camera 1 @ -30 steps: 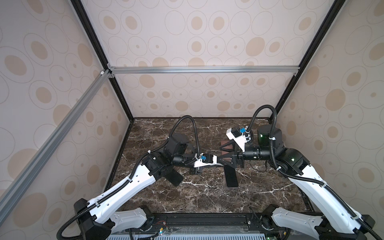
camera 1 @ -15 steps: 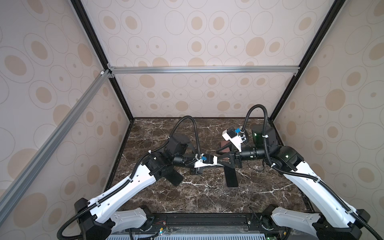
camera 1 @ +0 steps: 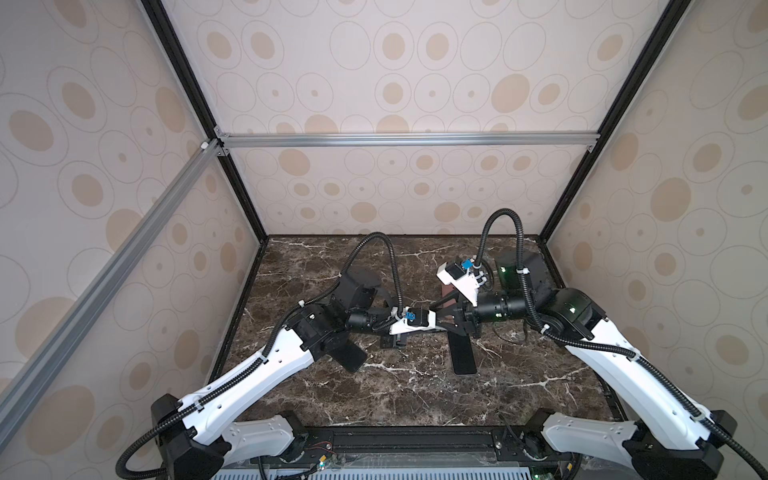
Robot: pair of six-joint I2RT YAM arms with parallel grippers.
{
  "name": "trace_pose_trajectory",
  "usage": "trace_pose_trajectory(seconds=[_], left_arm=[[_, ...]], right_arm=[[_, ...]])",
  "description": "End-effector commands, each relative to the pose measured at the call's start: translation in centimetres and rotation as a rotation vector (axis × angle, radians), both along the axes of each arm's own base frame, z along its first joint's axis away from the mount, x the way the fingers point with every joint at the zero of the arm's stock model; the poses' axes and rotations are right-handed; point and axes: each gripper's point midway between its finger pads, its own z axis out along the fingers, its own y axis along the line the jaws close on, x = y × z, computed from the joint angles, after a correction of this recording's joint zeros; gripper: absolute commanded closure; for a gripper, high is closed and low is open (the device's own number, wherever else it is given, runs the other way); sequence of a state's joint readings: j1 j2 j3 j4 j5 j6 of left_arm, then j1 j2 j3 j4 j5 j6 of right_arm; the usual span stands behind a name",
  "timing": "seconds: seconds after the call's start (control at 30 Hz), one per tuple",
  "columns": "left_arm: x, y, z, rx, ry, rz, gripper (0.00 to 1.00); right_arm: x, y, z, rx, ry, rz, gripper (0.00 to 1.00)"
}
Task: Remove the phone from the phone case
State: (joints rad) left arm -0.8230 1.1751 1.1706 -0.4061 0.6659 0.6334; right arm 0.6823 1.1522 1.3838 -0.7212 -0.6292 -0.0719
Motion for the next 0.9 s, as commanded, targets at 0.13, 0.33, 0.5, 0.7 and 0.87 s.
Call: trace_pose_trajectory(seconds=[0.13,0.33,0.5,0.7,0.87], left_arm=[[0.5,-0.2,4.4,-0.128,-0.143,0.032,1.0],[-0.4,0.0,6.2,-0.213,-0.128,0.017,1.0],[-4.6,0.4,8.4,-0.329,-0.054,-0.171,1.0],[-5.7,1.2,9.5,-0.41,-0.007,-0.175,1.0],[-2.3,1.3,8.1,-0.42,0.162,0.065,1.0]], right_arm=[[-1.0,0.0,-0.8,-0.032,-0.001,0.032,0.88],[0.5,-0.9,-0.2,0.0,-0.046,-0.074,1.0],[4.3,-3.3,0.3,0.079,0.062,-0.277,1.0],[5.6,-4.8,-0.2,0.101,0.107,-0.376,1.0],[6.0,-6.7,-0.9,0.1,0.057,-0.487,1.0]])
